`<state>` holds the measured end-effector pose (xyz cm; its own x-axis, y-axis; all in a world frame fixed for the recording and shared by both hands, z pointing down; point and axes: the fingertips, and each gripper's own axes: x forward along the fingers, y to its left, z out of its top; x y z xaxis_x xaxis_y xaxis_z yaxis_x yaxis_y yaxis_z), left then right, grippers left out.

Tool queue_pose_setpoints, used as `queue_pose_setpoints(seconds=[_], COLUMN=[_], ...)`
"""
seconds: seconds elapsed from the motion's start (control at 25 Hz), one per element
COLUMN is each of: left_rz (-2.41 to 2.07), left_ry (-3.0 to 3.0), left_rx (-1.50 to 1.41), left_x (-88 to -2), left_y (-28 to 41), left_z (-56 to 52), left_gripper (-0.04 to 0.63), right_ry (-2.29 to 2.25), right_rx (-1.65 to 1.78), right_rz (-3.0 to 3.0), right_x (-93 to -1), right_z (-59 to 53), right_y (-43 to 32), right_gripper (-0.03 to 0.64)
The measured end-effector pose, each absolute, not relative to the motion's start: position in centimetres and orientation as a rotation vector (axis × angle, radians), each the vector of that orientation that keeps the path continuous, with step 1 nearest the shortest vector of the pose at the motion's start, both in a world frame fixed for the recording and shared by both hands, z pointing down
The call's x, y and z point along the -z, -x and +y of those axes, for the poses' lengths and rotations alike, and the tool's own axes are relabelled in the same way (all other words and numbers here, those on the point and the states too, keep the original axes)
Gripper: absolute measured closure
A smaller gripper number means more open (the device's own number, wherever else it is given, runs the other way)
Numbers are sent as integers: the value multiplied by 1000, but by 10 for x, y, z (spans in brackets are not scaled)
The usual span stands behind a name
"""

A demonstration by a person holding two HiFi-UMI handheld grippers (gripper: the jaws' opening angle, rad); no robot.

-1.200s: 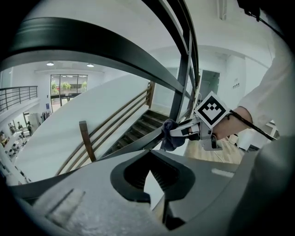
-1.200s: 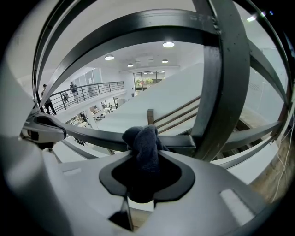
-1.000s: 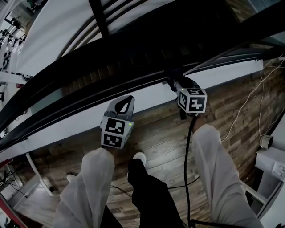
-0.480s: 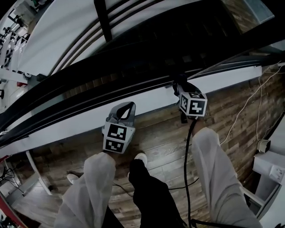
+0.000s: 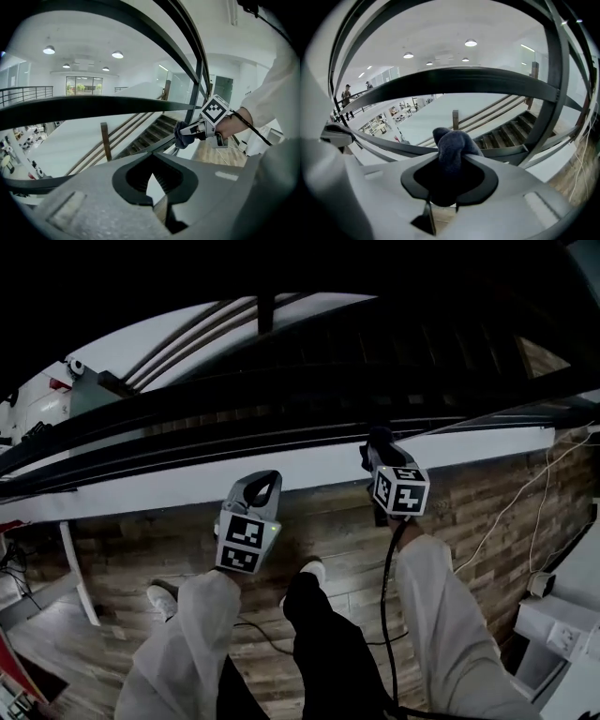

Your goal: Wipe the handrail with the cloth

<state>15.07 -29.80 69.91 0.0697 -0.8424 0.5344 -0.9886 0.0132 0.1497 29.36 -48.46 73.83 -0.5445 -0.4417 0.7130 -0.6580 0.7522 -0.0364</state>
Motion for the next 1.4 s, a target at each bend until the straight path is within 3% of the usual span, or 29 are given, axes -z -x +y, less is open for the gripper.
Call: queue_pose_setpoints(seconds=[0.36, 0.8, 1.4], left_rz=[-1976, -2116, -2227], left_ry=[-1631, -1237, -1188], left_rx=[-364, -261, -212], left_x=[-677, -701, -706], left_y=[-19, 159, 270], left_z=[-135, 49, 239], left_gripper=[597, 597, 597], right_ry=[-577, -195, -84], right_rx=[-409, -338, -277], right_rz=[-2316, -2264, -2357], right_x=[-711, -744, -732], right_z=[-324, -144, 82], right_y=[-141, 49, 188], right_gripper=[526, 526, 526])
